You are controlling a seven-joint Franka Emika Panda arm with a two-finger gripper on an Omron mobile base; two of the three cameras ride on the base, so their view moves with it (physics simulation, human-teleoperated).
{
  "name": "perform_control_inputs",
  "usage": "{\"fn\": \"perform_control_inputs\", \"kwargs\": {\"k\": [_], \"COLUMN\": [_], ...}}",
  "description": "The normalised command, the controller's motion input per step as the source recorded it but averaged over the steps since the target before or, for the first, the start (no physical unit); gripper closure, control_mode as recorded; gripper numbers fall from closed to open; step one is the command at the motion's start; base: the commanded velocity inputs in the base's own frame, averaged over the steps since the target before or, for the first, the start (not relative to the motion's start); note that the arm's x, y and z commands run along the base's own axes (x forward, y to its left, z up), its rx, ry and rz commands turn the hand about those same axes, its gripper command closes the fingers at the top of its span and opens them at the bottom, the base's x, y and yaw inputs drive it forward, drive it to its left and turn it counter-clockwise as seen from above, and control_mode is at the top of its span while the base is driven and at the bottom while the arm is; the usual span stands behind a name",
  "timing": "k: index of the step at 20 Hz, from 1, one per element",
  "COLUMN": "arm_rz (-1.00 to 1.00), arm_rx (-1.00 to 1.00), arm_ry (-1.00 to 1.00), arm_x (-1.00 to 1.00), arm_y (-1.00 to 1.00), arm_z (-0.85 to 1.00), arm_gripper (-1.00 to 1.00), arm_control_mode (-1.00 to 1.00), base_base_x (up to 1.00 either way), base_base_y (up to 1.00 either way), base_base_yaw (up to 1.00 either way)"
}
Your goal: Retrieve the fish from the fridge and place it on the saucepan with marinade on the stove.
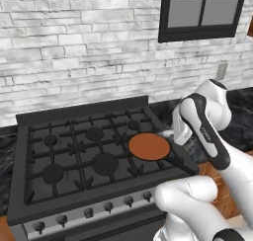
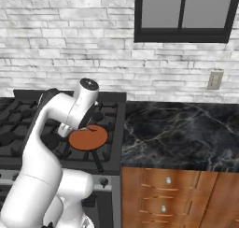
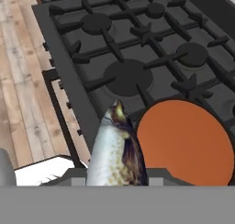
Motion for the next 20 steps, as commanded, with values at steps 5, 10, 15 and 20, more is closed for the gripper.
{"fn": "perform_control_inputs", "kwargs": {"k": [5, 10, 15, 20], "arm_rz": [0.00, 0.00, 0.00, 0.00], "arm_rx": [0.00, 0.00, 0.00, 0.00], "arm_ry": [0.08, 0.09, 0.09, -0.02], "arm_x": [0.36, 0.30, 0.27, 0.12], "arm_y": [0.03, 0.07, 0.10, 0.12], "arm_z": [-0.42, -0.33, -0.20, 0.00], "arm_gripper": [1.00, 1.00, 1.00, 1.00], "arm_control_mode": [-1.00, -1.00, -1.00, -1.00], "base_base_x": [0.00, 0.00, 0.00, 0.00], "base_base_y": [0.00, 0.00, 0.00, 0.00], "base_base_yaw": [0.00, 0.00, 0.00, 0.00]}}
